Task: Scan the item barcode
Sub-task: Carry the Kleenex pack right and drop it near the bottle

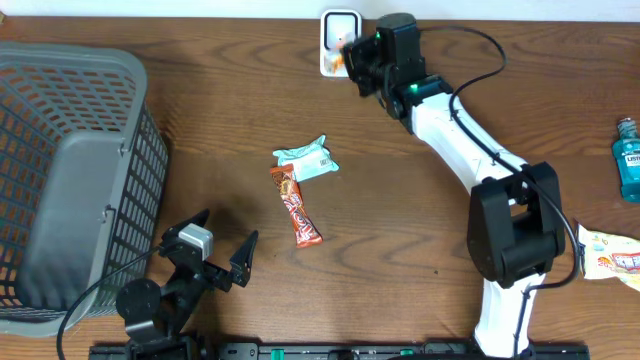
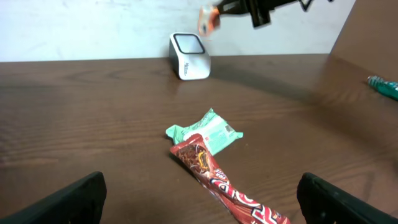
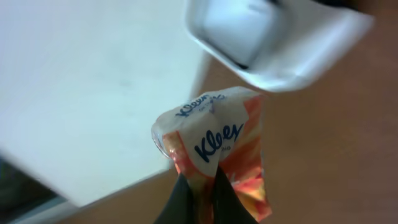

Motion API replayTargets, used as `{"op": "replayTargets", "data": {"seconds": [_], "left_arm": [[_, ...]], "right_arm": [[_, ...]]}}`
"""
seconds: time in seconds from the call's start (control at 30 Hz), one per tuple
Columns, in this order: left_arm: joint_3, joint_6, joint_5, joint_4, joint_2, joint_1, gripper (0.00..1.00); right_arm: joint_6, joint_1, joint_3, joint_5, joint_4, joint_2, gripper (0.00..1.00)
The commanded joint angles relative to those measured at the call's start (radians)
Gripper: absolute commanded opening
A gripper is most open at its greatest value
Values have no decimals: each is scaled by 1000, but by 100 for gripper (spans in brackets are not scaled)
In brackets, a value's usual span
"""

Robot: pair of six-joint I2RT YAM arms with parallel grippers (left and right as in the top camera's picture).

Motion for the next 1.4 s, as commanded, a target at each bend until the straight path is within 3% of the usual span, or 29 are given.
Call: {"op": "replayTargets", "data": {"seconds": [0.0,0.3,0.53,0.77,0.87,0.97,1.07,1.2,1.37], "left_arm": [[-17,-5,14,-22,-1,2,98],[-17,-5,14,-22,-1,2,98],[-17,-5,14,-22,-1,2,98],[-17,-5,14,-22,-1,2,98],[-17,-5,14,-22,-1,2,98],[-17,-5,14,-22,-1,2,98],[-17,-5,14,-22,-1,2,98],[-17,-5,14,-22,-1,2,98],[-17,-5,14,-22,-1,2,98]], "right_arm": [[-74,2,1,57,116,71,1],[-72,2,17,196,474,222,1],[-82,5,143,166,490,340,1],[-460,14,212,124,489,352,1],[-502,16,224,61,476,333,1],[-535,8,224,46,385,275,1],[-666,-4,224,98,226,191,2],[-822,-18,224,332,-48,61,1],[-870,-82,224,590,-378,-71,1]]}}
